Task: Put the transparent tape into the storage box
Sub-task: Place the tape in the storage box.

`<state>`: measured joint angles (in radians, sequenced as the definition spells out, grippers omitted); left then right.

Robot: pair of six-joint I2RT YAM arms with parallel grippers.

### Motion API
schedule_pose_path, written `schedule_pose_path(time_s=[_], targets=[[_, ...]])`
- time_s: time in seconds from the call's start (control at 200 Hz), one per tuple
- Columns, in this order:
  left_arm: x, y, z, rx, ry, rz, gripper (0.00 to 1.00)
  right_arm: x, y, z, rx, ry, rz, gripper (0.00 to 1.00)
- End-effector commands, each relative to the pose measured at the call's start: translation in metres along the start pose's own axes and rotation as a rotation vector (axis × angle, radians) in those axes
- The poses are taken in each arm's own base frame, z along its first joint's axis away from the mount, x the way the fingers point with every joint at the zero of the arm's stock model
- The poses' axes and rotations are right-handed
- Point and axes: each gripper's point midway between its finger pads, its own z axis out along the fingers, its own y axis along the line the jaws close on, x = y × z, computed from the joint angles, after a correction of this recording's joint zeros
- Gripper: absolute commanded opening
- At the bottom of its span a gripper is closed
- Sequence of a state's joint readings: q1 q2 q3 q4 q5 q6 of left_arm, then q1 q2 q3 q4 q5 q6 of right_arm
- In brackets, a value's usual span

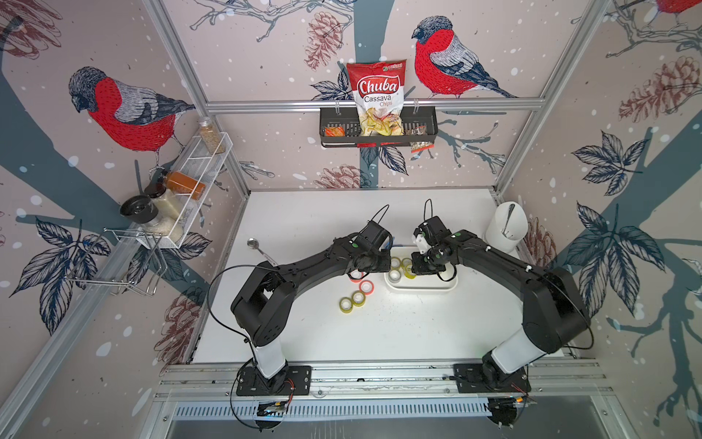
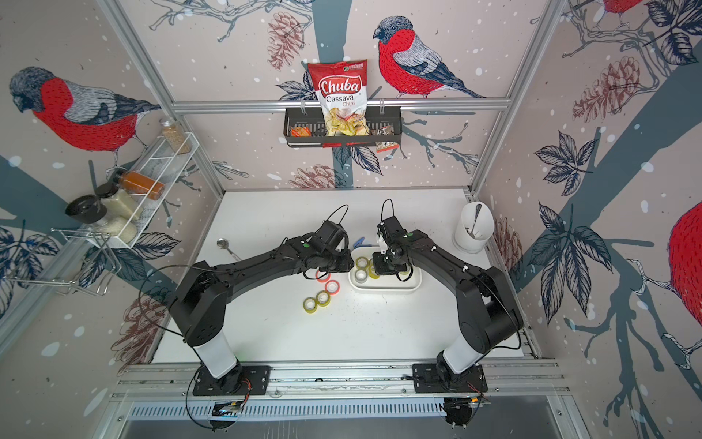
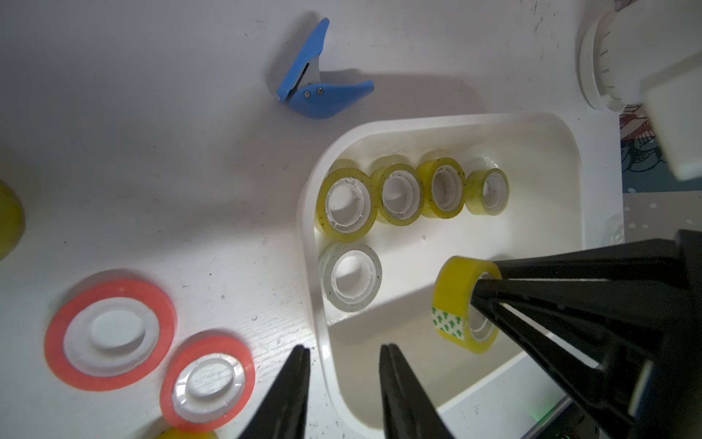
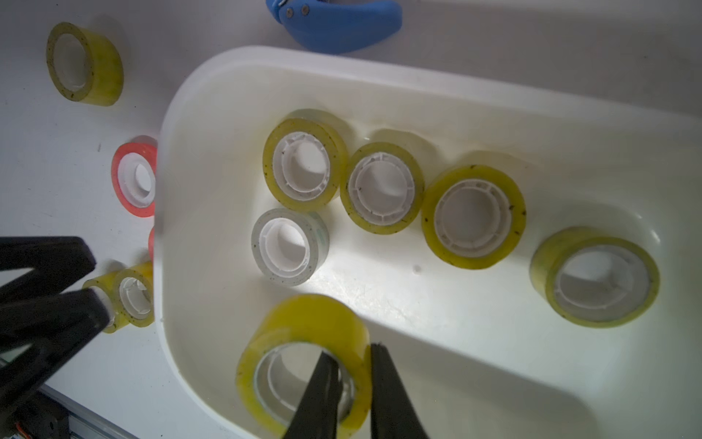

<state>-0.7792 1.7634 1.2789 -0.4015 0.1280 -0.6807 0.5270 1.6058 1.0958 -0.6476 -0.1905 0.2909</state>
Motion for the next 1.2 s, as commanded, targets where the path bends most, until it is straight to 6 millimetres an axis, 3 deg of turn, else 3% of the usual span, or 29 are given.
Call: schedule_pose_path(time_s=[0.0, 0.255, 0.655, 1.196], targets=[[-0.002, -0.005, 0.001, 0.007, -0.007, 0.003, 0.36, 0.000, -0.002, 0.007, -0.001, -0.003, 0.002, 0.19], [0.000, -0.008, 0.006, 0.010, 0.006, 0.008, 0.35, 0.008, -0.010, 0.023, 0.018, 0.029, 0.011, 0.19], [0.003, -0.008, 0.012, 0.010, 0.021, 0.009, 0.31, 0.004, -0.018, 0.044, 0.027, 0.047, 0.041, 0.19], [0.004, -0.009, 0.014, 0.007, 0.027, 0.012, 0.31, -0.020, -0.022, 0.055, 0.047, 0.015, 0.100, 0.21]])
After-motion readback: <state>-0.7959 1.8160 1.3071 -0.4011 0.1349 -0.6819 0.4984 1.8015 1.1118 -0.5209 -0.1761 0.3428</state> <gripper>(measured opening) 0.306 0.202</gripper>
